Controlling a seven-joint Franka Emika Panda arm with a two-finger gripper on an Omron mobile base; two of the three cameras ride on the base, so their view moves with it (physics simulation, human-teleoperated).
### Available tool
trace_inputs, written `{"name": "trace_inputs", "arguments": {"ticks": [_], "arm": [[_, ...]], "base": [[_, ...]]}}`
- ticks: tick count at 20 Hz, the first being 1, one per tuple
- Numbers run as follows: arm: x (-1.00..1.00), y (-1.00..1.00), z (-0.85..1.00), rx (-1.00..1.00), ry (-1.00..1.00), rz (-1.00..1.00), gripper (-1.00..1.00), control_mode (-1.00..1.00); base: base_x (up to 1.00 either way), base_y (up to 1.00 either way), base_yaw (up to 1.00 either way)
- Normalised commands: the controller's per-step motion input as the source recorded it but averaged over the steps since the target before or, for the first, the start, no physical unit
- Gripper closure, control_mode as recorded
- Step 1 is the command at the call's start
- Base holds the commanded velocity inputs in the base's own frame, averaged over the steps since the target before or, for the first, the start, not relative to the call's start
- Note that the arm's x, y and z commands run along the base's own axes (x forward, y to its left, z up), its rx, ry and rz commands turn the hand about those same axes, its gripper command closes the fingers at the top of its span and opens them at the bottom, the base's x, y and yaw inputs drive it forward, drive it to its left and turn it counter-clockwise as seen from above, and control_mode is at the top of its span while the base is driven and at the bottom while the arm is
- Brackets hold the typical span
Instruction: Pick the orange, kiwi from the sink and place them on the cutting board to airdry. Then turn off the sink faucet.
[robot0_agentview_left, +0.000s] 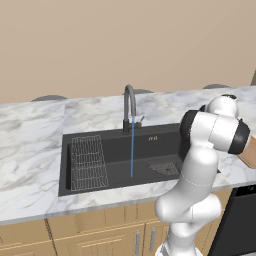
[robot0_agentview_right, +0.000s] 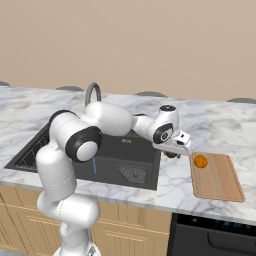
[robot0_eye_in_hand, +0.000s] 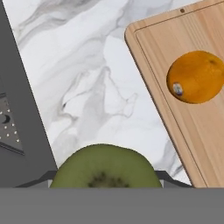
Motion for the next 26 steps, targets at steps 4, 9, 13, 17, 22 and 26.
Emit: {"name": "trace_inputs", "arguments": {"ticks": [4,9,13,17,22,26], "arm": [[-0.11,-0.21,0.0,0.0,0.0,-0.03,1.0,-1.0],[-0.13,-0.23,0.0,0.0,0.0,-0.03,1.0,-1.0],[-0.15,-0.21,0.0,0.0,0.0,-0.02,1.0,-1.0],[-0.13,-0.21,0.0,0.0,0.0,-0.02,1.0,-1.0],[-0.14,-0.21,0.0,0.0,0.0,0.0,1.0,-1.0],[-0.14,-0.23,0.0,0.0,0.0,0.0,1.0,-1.0]], "base": [[0.0,0.0,0.0],[0.0,0.0,0.0],[0.0,0.0,0.0],[0.0,0.0,0.0],[0.0,0.0,0.0],[0.0,0.0,0.0]]}}
